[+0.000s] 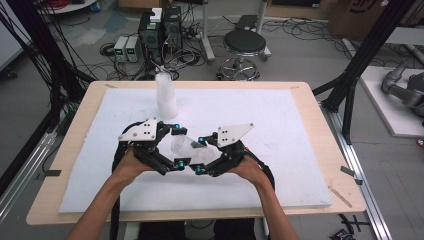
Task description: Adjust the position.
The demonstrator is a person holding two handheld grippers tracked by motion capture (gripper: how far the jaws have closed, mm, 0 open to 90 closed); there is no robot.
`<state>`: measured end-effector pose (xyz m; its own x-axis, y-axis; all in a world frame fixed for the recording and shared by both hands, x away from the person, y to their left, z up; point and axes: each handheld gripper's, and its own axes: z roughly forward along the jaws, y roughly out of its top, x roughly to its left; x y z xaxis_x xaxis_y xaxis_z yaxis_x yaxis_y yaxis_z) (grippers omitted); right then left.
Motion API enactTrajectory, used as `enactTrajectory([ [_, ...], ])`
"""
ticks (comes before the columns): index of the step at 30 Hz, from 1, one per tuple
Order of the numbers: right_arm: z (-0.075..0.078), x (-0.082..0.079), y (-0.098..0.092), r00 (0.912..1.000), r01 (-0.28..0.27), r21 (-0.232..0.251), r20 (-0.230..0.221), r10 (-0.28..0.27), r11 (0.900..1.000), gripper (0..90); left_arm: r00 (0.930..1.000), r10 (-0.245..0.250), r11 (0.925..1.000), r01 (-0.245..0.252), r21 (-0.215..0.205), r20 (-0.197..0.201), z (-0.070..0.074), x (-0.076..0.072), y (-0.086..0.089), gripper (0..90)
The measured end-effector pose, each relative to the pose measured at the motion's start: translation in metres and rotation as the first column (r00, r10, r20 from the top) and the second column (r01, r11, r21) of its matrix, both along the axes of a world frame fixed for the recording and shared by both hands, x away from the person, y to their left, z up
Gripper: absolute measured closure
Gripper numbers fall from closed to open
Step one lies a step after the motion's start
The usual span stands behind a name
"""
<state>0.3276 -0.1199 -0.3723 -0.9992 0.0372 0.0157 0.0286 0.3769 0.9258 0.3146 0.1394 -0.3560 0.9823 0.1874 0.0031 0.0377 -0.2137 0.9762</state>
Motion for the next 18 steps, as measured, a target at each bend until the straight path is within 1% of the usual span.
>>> enactTrajectory([
  [2, 0.003, 0.001, -0.001, 1.0, -0.008, -0.059, -0.006, 0.008, 0.998, 31.8, 0.9996, -0.027, 0.9983, 0.027, 0.053, 0.003, 0.006, 0.0, 0.004, 9.4],
  [3, 0.005, 0.001, -0.002, 0.9999, -0.005, -0.097, -0.016, 0.003, 0.995, 31.8, 0.9992, -0.037, 0.9963, 0.039, 0.077, -0.016, 0.008, 0.001, 0.005, 9.7],
  [4, 0.006, 0.001, -0.002, 0.9999, -0.006, -0.118, -0.016, 0.004, 0.993, 31.8, 0.9981, -0.049, 0.9912, 0.053, 0.122, -0.037, 0.01, 0.003, 0.006, 9.7],
  [5, 0.009, 0.002, -0.002, 0.9999, -0.009, -0.147, -0.01, 0.008, 0.989, 31.8, 0.9978, -0.045, 0.983, 0.053, 0.176, -0.048, 0.011, 0.003, 0.006, 9.8],
  [6, 0.011, 0.003, -0.002, 1.0, -0.006, -0.181, -0.008, 0.005, 0.984, 31.9, 0.9983, -0.034, 0.9687, 0.044, 0.244, -0.047, 0.012, 0.004, 0.005, 9.8],
  [7, 0.013, 0.003, -0.001, 0.9999, -0.008, -0.212, -0.012, 0.005, 0.977, 31.9, 0.9985, -0.026, 0.949, 0.039, 0.313, -0.048, 0.014, 0.005, 0.003, 9.8],
  [8, 0.016, 0.004, -0.001, 0.9999, -0.005, -0.244, -0.012, 0.002, 0.97, 31.9, 0.9985, -0.024, 0.927, 0.04, 0.373, -0.049, 0.014, 0.005, 0.002, 9.8],
  [9, 0.018, 0.005, 0.0, 1.0, -0.003, -0.276, -0.01, 0.0, 0.961, 32.1, 0.9985, -0.022, 0.9014, 0.042, 0.431, -0.051, 0.015, 0.006, 0.0, 9.9],
  [10, 0.02, 0.006, 0.001, 0.9999, -0.004, -0.312, -0.016, -0.002, 0.95, 32.1, 0.9979, -0.023, 0.8812, 0.049, 0.47, -0.061, 0.016, 0.007, -0.002, 9.9],
  [11, 0.022, 0.007, 0.001, 0.9999, -0.002, -0.345, -0.013, -0.003, 0.938, 32.1, 0.9964, -0.027, 0.8625, 0.064, 0.502, -0.08, 0.016, 0.007, -0.004, 9.9],
  [12, 0.024, 0.008, 0.002, 0.9998, -0.002, -0.383, -0.019, -0.006, 0.924, 32.2, 0.9948, -0.032, 0.8447, 0.079, 0.529, -0.097, 0.017, 0.009, -0.005, 10.2],
  [13, 0.026, 0.009, 0.003, 0.9998, -0.001, -0.413, -0.016, -0.006, 0.911, 32.3, 0.9929, -0.027, 0.8293, 0.087, 0.552, -0.116, 0.018, 0.01, -0.006, 10.6],
  [14, 0.027, 0.009, 0.004, 0.9998, -0.001, -0.445, -0.019, -0.008, 0.896, 32.3, 0.9914, -0.019, 0.8112, 0.091, 0.578, -0.129, 0.018, 0.012, -0.008, 10.6],
  [15, 0.028, 0.01, 0.005, 0.9999, -0.001, -0.474, -0.015, -0.007, 0.881, 32.3, 0.9916, -0.013, 0.7886, 0.089, 0.608, -0.129, 0.019, 0.014, -0.01, 10.6],
  [16, 0.029, 0.011, 0.006, 0.9998, -0.002, -0.502, -0.019, -0.008, 0.865, 32.3, 0.9914, -0.001, 0.7726, 0.084, 0.629, -0.131, 0.019, 0.015, -0.012, 10.7],
  [17, 0.03, 0.011, 0.007, 0.9997, -0.002, -0.527, -0.021, -0.011, 0.85, 32.3, 0.9903, 0.008, 0.7655, 0.083, 0.638, -0.139, 0.019, 0.017, -0.014, 10.7],
  [18, 0.031, 0.012, 0.008, 0.9998, -0.004, -0.545, -0.017, -0.007, 0.838, 32.3, 0.9895, 0.001, 0.7548, 0.094, 0.649, -0.145, 0.02, 0.018, -0.016, 10.7],
])
